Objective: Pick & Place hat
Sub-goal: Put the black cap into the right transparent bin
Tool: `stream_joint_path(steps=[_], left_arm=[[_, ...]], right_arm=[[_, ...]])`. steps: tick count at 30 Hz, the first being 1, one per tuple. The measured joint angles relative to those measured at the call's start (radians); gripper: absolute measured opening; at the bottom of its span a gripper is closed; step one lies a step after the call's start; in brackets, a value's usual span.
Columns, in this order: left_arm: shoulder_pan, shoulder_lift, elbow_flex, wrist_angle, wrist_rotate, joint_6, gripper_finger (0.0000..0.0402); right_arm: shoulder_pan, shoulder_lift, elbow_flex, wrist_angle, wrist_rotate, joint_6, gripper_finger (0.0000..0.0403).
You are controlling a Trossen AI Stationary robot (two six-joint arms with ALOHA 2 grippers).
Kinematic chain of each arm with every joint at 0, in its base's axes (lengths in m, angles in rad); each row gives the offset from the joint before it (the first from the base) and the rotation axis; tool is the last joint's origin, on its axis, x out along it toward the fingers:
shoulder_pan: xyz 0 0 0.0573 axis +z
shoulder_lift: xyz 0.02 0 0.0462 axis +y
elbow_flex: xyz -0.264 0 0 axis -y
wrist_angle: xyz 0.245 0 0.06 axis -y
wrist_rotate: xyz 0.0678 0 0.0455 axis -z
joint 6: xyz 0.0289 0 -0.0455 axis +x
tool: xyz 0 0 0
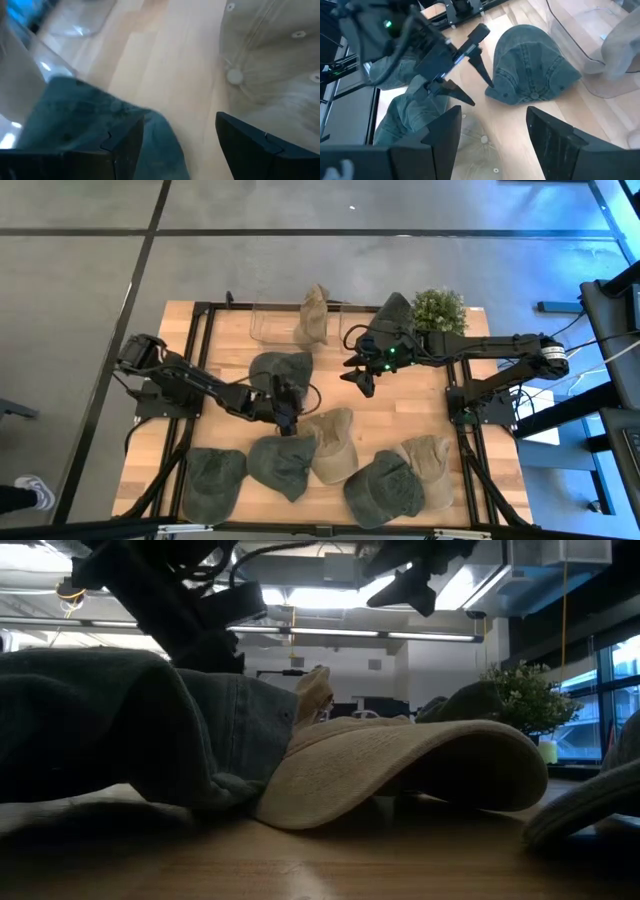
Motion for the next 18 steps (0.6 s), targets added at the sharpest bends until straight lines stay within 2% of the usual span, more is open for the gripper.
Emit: stream_joint_path(steps=[6,12,16,18], left_arm=[[-0.024,0.123,0.088,-0.018,-0.079,0.057,0.024],[-0.022,0.206,0.171,-0.219,-0.143,0.057,0.0235],[-0.02,0.219,0.188,-0.319,-0.137,-0.017,0.0225],[-0.02,0.219,0.189,-0.321,-0.167,-0.061,0.0216]], right_arm=[[0.0,0.0,0.0,-0.007,0.0,-0.018,0.0225],[0.0,0.0,0.0,-0.009,0.0,-0.024,0.0225],[0.0,0.0,0.0,-0.011,0.0,-0.024,0.0225],[0.0,0.0,0.0,-0.011,0.0,-0.024,0.0225]])
